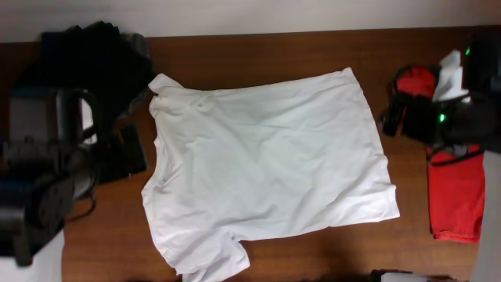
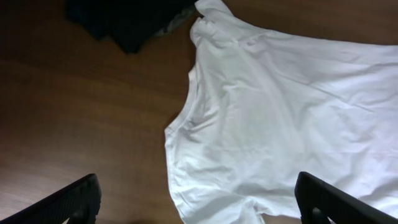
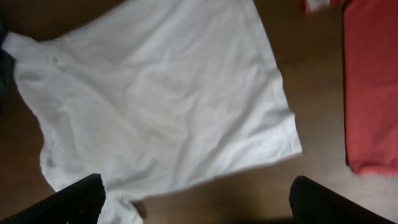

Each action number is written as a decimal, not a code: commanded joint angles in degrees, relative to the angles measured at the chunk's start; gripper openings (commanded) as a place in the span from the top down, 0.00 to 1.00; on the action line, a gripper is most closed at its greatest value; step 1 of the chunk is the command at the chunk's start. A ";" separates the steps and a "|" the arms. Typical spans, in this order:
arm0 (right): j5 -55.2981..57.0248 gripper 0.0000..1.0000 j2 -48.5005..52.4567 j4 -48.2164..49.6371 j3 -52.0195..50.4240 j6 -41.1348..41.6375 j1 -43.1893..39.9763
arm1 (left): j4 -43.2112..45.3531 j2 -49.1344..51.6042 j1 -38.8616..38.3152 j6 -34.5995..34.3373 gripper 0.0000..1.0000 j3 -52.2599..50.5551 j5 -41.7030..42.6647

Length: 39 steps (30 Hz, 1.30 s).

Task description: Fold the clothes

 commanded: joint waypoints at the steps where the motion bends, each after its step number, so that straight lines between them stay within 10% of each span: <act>1: 0.09 0.02 -4.63 -0.33 -8.00 -0.74 -0.11 | -0.20 -8.44 0.04 0.26 0.01 -8.07 4.98; 13: -5.05 0.02 -10.60 8.44 -33.88 -0.35 -0.09 | 3.63 -30.32 0.04 -5.97 0.01 -49.37 9.38; 39: -4.83 0.02 -10.60 17.90 -42.47 2.71 -0.09 | 27.30 -9.42 0.04 -12.87 0.01 -75.17 13.66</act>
